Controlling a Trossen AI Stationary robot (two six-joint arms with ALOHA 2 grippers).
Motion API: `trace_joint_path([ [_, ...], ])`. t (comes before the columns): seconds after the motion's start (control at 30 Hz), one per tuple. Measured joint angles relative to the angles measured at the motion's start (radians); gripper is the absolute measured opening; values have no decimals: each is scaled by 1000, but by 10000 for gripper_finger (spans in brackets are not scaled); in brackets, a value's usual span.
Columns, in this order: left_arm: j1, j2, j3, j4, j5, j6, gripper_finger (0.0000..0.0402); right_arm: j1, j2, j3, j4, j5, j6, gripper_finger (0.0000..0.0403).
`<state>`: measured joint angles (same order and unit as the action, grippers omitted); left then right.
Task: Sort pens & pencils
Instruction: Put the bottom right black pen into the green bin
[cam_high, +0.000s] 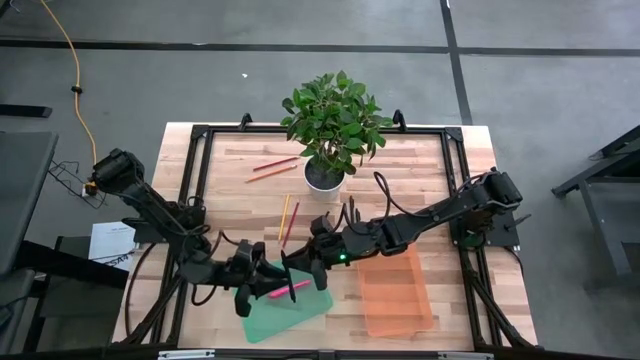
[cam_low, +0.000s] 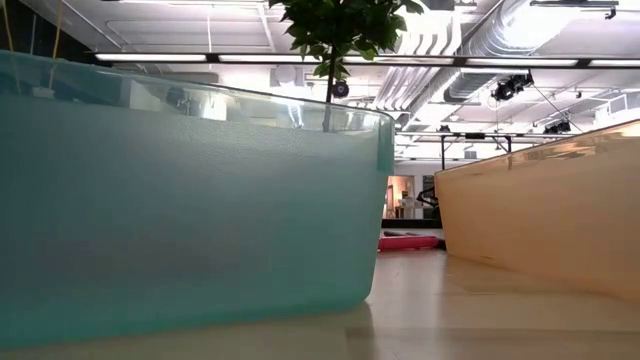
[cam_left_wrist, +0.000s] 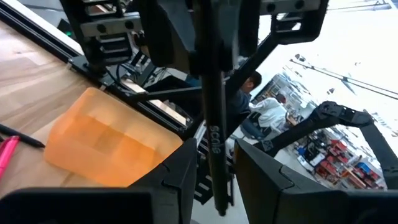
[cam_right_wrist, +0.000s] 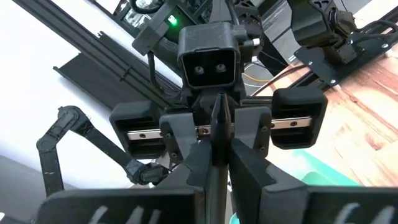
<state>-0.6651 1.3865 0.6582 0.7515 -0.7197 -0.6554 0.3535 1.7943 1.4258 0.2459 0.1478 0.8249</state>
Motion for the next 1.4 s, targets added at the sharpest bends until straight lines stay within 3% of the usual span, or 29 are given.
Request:
trace_joint_path([
  [0.87,38,0,0,9,41,14,96,0,0,0,7,-9,-14,28],
  [1.2,37,0,0,11,42,13,14,0,0,0,7,-9,-19,28],
  [1.4,37,0,0,10,39,14,35,0,0,0,7,-9,-22,28],
])
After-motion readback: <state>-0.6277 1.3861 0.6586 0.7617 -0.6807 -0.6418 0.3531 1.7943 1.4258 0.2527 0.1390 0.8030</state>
